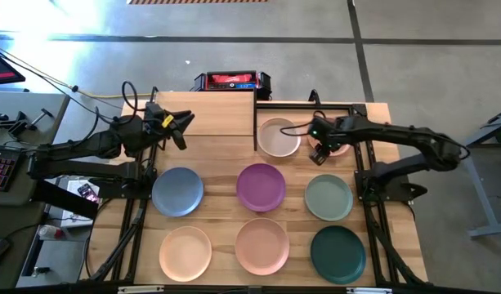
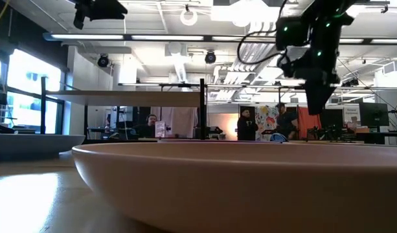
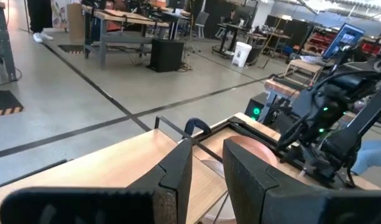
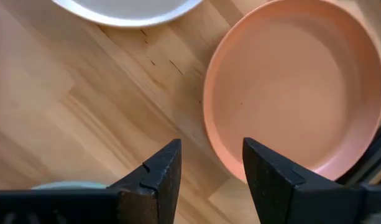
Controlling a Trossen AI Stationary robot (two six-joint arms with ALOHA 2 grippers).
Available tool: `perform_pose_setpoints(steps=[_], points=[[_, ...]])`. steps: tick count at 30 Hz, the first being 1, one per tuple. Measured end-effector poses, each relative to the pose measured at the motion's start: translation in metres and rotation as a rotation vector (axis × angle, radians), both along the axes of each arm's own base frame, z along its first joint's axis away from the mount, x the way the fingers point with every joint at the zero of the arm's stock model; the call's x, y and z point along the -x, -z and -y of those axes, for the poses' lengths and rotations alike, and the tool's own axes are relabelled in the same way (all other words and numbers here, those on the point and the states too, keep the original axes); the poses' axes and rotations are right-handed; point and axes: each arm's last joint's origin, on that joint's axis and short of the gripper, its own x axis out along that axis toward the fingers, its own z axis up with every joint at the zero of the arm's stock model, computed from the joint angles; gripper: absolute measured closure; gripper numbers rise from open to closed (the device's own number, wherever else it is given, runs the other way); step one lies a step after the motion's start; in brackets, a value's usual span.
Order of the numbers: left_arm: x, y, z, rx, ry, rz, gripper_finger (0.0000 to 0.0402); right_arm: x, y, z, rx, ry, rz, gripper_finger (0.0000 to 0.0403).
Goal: Place and stack plates onto a shelf
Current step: Put the top orange plate on the shelf
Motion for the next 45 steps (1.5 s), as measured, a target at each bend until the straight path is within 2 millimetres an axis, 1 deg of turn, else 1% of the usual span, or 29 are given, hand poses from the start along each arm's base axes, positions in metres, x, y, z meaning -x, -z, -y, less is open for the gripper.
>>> perform_pose_setpoints(steps=[4, 15, 25, 30, 39, 43, 45], points=[[0.0, 0.001, 0.0, 0.002, 0.0, -0.01, 0.0323, -0.01, 0.014, 0.007, -0.01, -0.029, -0.04, 0.0252], [0.0, 0.001, 0.0, 0.014, -0.002, 0.0, 0.0323, -0.029, 0.049, 0.017, -0.037, -0.102, -0.138, 0.0252], [0.0, 0.001, 0.0, 0.014, -0.002, 0.0, 0.0323, -0.036, 0.071, 0.021, -0.055, -0.106, -0.208, 0.0252], [0.0, 0.001, 0.0, 0.014, -0.002, 0.0, 0.0323, -0.037, 0.077, 0.022, -0.047, -0.105, -0.236, 0.0252], [0.0, 0.001, 0.0, 0.014, -0.002, 0.0, 0.0323, -0.039, 0.077, 0.025, -0.033, -0.096, -0.207, 0.0252], [0.0, 0.001, 0.0, 0.014, -0.002, 0.0, 0.0323, -0.037, 0.077, 0.029, -0.039, -0.079, -0.205, 0.0252], [0.0, 0.001, 0.0, 0.014, -0.002, 0.0, 0.0323, -0.036, 0.077, 0.031, -0.048, -0.071, -0.201, 0.0258]])
